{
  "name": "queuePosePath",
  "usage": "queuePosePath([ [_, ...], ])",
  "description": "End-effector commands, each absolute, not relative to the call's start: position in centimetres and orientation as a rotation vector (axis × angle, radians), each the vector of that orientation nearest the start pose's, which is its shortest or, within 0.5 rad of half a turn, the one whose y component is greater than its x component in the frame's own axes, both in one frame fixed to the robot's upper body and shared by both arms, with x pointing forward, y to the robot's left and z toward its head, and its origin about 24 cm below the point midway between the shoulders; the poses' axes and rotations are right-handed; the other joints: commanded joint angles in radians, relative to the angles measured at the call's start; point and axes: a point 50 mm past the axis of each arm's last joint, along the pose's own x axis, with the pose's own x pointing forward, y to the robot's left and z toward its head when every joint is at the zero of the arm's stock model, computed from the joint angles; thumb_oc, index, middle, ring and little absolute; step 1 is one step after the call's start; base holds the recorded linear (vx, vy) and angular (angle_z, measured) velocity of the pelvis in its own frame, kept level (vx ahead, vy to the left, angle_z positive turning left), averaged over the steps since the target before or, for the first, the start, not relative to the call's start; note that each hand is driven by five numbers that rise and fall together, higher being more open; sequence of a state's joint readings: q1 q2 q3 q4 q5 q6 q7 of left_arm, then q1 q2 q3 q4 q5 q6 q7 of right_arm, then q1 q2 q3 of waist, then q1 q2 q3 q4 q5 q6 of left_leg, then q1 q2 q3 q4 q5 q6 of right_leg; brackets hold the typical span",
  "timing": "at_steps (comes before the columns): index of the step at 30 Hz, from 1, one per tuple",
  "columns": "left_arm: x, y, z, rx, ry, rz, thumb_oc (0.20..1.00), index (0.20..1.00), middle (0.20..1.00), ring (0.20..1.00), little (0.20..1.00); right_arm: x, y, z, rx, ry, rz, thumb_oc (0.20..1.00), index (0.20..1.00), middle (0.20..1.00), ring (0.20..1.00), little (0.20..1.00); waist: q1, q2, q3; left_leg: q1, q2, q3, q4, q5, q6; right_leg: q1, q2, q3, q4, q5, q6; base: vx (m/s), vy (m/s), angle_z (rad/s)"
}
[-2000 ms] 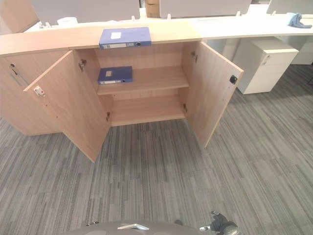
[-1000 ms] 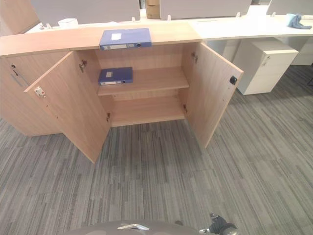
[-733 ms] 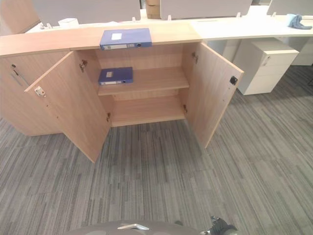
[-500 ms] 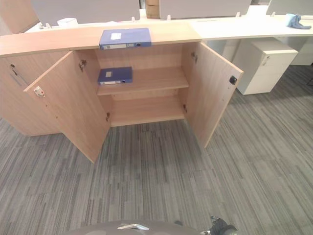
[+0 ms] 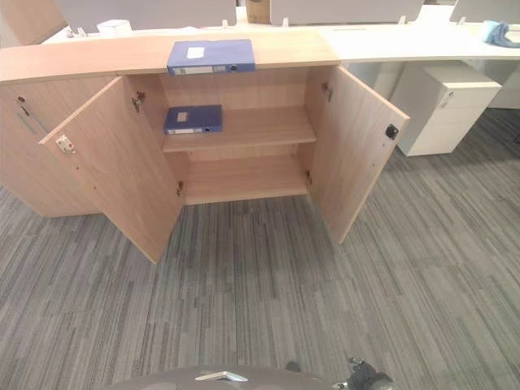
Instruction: Put the empty folder in the office cabinet
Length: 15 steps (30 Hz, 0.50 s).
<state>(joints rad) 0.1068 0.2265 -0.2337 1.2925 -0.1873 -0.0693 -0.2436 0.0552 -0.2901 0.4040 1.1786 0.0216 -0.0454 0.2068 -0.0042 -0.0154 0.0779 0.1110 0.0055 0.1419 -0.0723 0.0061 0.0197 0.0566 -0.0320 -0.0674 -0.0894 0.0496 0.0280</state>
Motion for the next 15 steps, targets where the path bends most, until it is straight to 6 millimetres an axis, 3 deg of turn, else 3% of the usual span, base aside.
queuePosePath([
  [1, 5.9, 22.2, -16.9, 0.064, 1.311, -0.099, 1.0, 1.0, 1.0, 1.0, 1.0, 9.7, -22.0, -15.9, -0.375, 1.197, 0.377, 1.0, 1.0, 1.0, 1.0, 1.0, 0.006, 0.018, 0.038, -0.054, 0.067, 0.014, 0.073, -0.021, -0.081, -0.013, 0.008, -0.032, 0.049, -0.042, 0.032, 0.0, 0.0, 0.0],
  [3, 5.9, 22.2, -16.9, 0.064, 1.311, -0.099, 1.0, 1.0, 1.0, 1.0, 1.0, 9.7, -22.0, -15.9, -0.375, 1.197, 0.377, 1.0, 1.0, 1.0, 1.0, 1.0, 0.006, 0.018, 0.038, -0.054, 0.067, 0.014, 0.073, -0.021, -0.081, -0.013, 0.008, -0.032, 0.049, -0.042, 0.032, -0.05, -0.058, 0.04],
  [4, 7.2, 22.5, -16.7, 0.066, 1.275, -0.078, 1.0, 1.0, 1.0, 1.0, 1.0, 10.9, -21.8, -15.5, -0.389, 1.151, 0.388, 1.0, 1.0, 1.0, 1.0, 1.0, 0.012, -0.001, 0.082, -0.171, 0.086, 0.013, 0.267, -0.043, -0.101, -0.028, 0.006, -0.018, 0.073, -0.054, 0.011, 0.05, -0.184, 0.18],
  [5, 8.1, 22.6, -16.4, 0.077, 1.239, -0.065, 1.0, 1.0, 1.0, 1.0, 1.0, 11.0, -23.2, -15.2, -0.395, 1.156, 0.316, 1.0, 1.0, 1.0, 1.0, 1.0, 0.038, -0.01, 0.126, -0.395, 0.127, 0.017, 0.338, 0.063, -0.1, 0.001, -0.003, -0.042, 0.063, -0.087, -0.003, 0.05, -0.184, 0.18],
  [6, 8.1, 22.6, -16.4, 0.077, 1.239, -0.065, 1.0, 1.0, 1.0, 1.0, 1.0, 11.0, -23.2, -15.2, -0.395, 1.156, 0.316, 1.0, 1.0, 1.0, 1.0, 1.0, 0.038, -0.01, 0.126, -0.395, 0.127, 0.017, 0.338, 0.063, -0.1, 0.001, -0.003, -0.042, 0.063, -0.087, -0.003, 0.24, -0.041, 0.32],
  [7, 7.8, 22.6, -16.5, 0.081, 1.245, -0.07, 1.0, 1.0, 1.0, 1.0, 1.0, 11.0, -23.4, -15.2, -0.393, 1.154, 0.31, 1.0, 1.0, 1.0, 1.0, 1.0, 0.051, 0.0, 0.134, -0.42, 0.128, 0.01, 0.283, 0.123, -0.107, 0.011, 0.007, -0.039, 0.062, -0.098, -0.004, 0.3, 0.115, 0.43],
  [8, 7.2, 22.6, -16.6, 0.089, 1.26, -0.068, 1.0, 1.0, 1.0, 1.0, 1.0, 11.1, -23.8, -15.0, -0.403, 1.147, 0.301, 1.0, 1.0, 1.0, 1.0, 1.0, 0.074, 0.026, 0.147, -0.471, 0.146, -0.004, 0.15, 0.204, -0.122, 0.035, 0.022, -0.025, 0.06, -0.123, -0.005, 0.41, 0.15, 0.39],
  [11, 6.7, 22.7, -16.7, 0.087, 1.267, -0.052, 1.0, 1.0, 1.0, 1.0, 1.0, 11.0, -24.7, -14.9, -0.407, 1.154, 0.254, 1.0, 1.0, 1.0, 1.0, 1.0, 0.094, 0.032, 0.162, -0.542, 0.161, 0.042, 0.004, 0.232, -0.135, 0.102, 0.011, -0.005, 0.055, -0.167, 0.005, 0.34, 0.122, -0.23],
  [13, 6.2, 22.7, -16.7, 0.085, 1.28, -0.048, 1.0, 1.0, 1.0, 1.0, 1.0, 10.7, -24.8, -15.0, -0.406, 1.164, 0.248, 1.0, 1.0, 1.0, 1.0, 1.0, 0.101, 0.032, 0.154, -0.554, 0.172, 0.072, -0.011, 0.235, -0.138, 0.122, 0.01, 0.009, 0.055, -0.182, 0.011, 0.34, 0.141, -0.77],
  [15, 4.6, 22.9, -16.9, 0.076, 1.316, -0.027, 1.0, 1.0, 1.0, 1.0, 1.0, 10.2, -25.1, -15.0, -0.413, 1.183, 0.258, 1.0, 1.0, 1.0, 1.0, 1.0, 0.126, 0.043, 0.118, -0.574, 0.213, 0.117, -0.015, 0.261, -0.141, 0.205, 0.009, 0.08, 0.054, -0.24, 0.022, 0.65, 0.298, -0.58],
])
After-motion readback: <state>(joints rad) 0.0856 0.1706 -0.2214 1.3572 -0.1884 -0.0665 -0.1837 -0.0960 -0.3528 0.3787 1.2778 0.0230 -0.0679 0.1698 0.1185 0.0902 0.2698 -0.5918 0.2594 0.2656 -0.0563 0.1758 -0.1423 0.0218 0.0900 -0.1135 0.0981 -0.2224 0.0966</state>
